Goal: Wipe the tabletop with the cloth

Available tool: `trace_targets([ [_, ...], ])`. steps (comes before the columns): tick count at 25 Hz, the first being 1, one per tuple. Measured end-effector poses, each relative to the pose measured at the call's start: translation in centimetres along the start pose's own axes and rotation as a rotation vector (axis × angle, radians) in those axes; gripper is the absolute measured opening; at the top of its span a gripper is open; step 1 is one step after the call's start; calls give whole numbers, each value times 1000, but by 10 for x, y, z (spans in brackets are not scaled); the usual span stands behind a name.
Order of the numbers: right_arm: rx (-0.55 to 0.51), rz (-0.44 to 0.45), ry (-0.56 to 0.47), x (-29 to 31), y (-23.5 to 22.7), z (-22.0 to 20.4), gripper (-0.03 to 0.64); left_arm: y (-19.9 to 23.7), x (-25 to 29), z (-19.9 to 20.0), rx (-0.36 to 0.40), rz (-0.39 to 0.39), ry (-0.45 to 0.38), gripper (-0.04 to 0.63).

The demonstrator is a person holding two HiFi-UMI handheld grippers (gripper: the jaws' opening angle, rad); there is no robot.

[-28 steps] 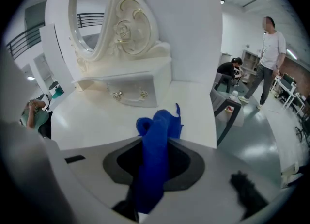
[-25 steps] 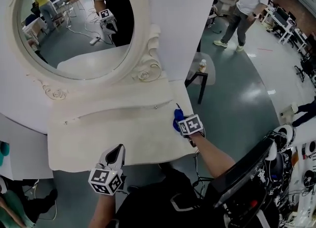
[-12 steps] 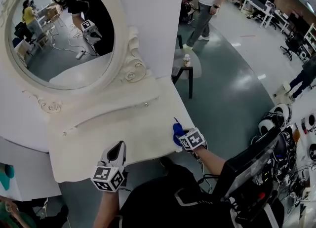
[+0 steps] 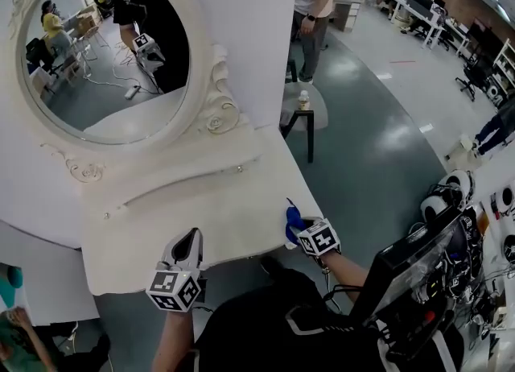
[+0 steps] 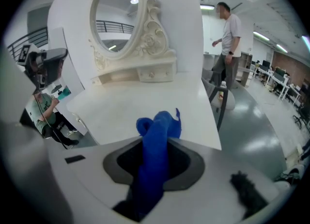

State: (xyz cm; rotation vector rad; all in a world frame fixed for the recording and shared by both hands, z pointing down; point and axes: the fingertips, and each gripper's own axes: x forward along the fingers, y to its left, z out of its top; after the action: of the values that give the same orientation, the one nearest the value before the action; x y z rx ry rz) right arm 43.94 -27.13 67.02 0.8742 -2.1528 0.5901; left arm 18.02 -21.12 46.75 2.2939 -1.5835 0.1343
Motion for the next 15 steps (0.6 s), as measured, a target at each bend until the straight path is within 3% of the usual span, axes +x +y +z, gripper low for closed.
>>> trace_targets([
  [4,-71,41,-173,-12,18,56,106,8,-8,10,3,33,-39,8],
  [9,-86,93,-363,-38,53,142,106,20,-28,37,5,88,-115,8],
  [15,-142,203,-519,-69,109,219,106,45,-59,76,17,205,-241,8],
])
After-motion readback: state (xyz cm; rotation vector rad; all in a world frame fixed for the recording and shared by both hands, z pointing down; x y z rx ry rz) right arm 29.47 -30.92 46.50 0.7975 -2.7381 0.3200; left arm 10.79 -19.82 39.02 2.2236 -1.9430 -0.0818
